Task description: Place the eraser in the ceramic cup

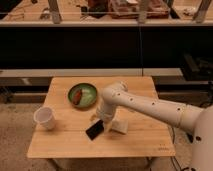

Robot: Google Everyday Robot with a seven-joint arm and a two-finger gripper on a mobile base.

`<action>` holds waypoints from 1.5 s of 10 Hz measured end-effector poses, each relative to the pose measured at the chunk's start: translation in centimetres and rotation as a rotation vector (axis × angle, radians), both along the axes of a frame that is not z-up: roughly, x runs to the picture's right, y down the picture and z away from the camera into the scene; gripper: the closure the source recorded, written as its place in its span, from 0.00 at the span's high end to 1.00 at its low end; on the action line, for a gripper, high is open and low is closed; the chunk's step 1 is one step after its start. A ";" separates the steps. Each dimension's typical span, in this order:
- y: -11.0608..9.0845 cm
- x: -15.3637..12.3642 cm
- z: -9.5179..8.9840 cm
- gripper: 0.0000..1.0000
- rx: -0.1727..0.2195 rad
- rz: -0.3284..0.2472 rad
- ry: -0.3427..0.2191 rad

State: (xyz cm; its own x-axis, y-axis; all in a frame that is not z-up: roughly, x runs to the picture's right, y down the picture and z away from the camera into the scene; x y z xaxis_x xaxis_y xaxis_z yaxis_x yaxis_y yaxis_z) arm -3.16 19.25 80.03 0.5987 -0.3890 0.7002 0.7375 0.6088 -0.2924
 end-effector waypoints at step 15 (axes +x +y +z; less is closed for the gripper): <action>3.0 -0.4 3.8 0.49 -0.077 -0.018 -0.019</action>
